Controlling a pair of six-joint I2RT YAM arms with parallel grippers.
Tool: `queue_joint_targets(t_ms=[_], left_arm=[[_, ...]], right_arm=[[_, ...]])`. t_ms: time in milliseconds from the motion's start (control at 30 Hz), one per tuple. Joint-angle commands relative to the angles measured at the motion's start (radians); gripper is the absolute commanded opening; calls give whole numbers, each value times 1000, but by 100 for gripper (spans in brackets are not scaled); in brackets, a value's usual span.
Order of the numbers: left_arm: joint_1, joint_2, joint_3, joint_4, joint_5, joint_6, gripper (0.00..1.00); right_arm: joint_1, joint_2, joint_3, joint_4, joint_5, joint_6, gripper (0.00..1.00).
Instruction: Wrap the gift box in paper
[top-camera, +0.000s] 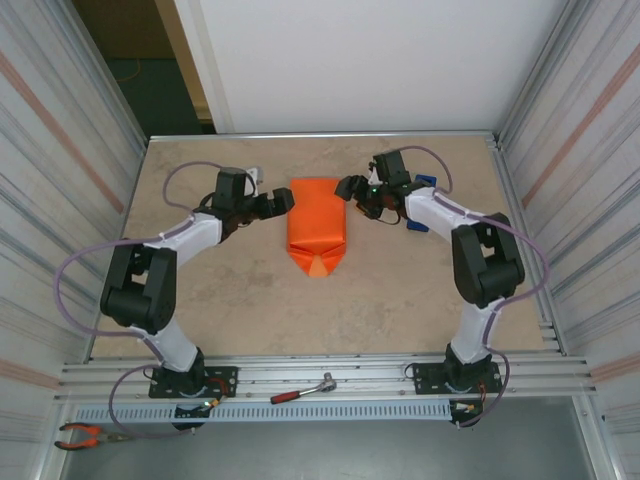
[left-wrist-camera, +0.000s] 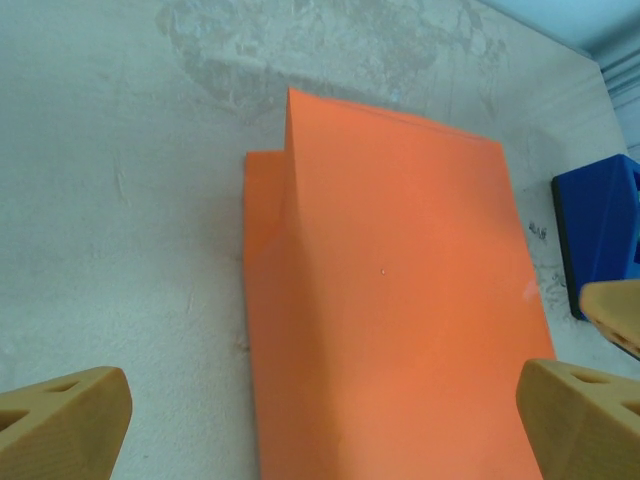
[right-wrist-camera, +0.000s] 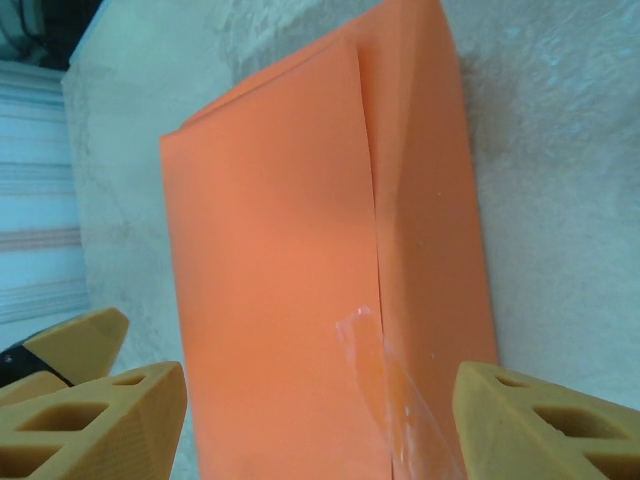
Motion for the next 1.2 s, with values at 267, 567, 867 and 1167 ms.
queue_joint_targets(t_ms=[267,567,867,1167], left_arm=[[-57,63,-4,-30,94,-18,99],[-101,-58,-152,8,-19,-60,99],[-48,-239,-199,-99,-137,-29,99],[-44,-467,-344,-155,-174,-66,99]], right_arm=[[40,113,61,-4,-107,-9,65],[104,74,5,6,-82,-6,65],[106,-156,-117,-53,95,-36,68],[265,-280,-220,-11,157,10,45]])
